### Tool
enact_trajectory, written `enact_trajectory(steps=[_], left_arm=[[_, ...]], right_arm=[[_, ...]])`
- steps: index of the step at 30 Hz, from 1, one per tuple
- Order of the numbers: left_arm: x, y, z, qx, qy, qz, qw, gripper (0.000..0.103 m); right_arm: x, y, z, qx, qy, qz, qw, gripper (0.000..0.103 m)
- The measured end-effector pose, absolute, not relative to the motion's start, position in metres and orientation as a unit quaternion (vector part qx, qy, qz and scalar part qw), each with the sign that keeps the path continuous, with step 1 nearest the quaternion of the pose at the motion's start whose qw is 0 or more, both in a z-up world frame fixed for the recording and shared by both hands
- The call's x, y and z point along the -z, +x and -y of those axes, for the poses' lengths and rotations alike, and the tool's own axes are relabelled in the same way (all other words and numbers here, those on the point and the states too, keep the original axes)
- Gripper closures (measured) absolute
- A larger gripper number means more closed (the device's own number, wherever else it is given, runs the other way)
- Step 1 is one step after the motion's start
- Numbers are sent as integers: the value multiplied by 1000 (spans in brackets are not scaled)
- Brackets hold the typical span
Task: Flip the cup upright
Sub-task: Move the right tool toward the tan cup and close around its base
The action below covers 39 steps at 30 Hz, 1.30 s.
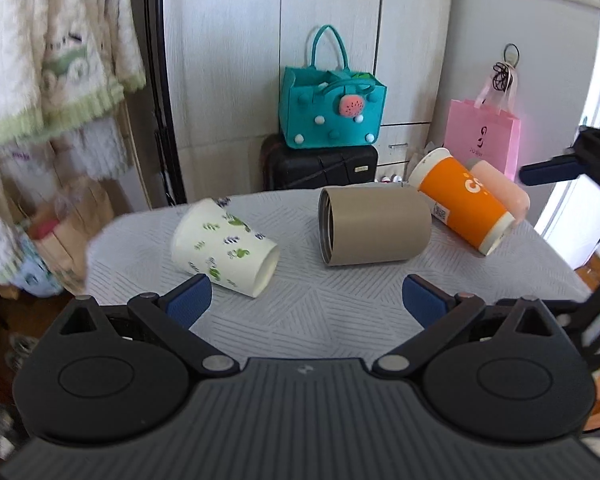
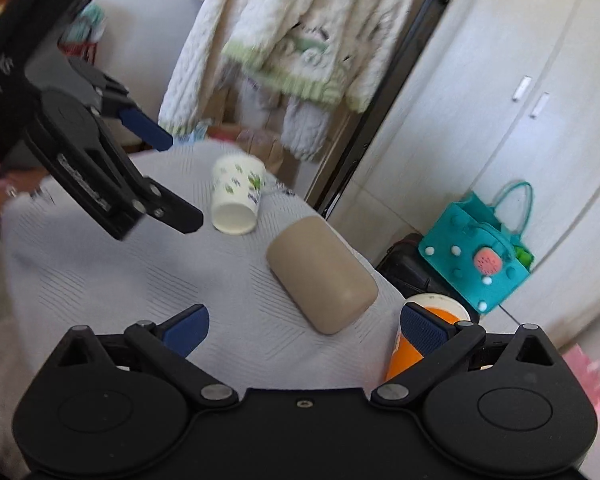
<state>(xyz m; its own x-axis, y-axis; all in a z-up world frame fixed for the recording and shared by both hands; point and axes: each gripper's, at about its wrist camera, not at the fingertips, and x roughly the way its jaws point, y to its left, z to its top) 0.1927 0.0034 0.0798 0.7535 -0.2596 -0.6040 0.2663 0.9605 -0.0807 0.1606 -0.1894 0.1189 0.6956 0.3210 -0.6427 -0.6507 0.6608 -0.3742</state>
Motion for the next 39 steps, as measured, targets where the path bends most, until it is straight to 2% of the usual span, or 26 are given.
enact_trajectory(steps=[10,18,22,28,31,39], left_arm=[[-56,218,-12,160,-67,-333,927,0],[-46,228,-20,148,-96,-339,924,0],[-37,225,-28,144,-126,-342,920,0],[-28,223,-36,162,-157,-338,914,0],[-25,224,-36,176,-166,-339,909,0],[-21,220,-33,184,-171,-340,906,0]], right_arm=[[-80,224,178,-343,-395,-281,805,0],[-88,268,174,-409,-420,-312,747,0],[-87,287,164,-419,-425,-324,734,7],[-77,312,161,-435,-406,-359,719,12],[-72,321,161,-445,-385,-374,717,18],[-71,331,158,-397,-296,-430,755,19]])
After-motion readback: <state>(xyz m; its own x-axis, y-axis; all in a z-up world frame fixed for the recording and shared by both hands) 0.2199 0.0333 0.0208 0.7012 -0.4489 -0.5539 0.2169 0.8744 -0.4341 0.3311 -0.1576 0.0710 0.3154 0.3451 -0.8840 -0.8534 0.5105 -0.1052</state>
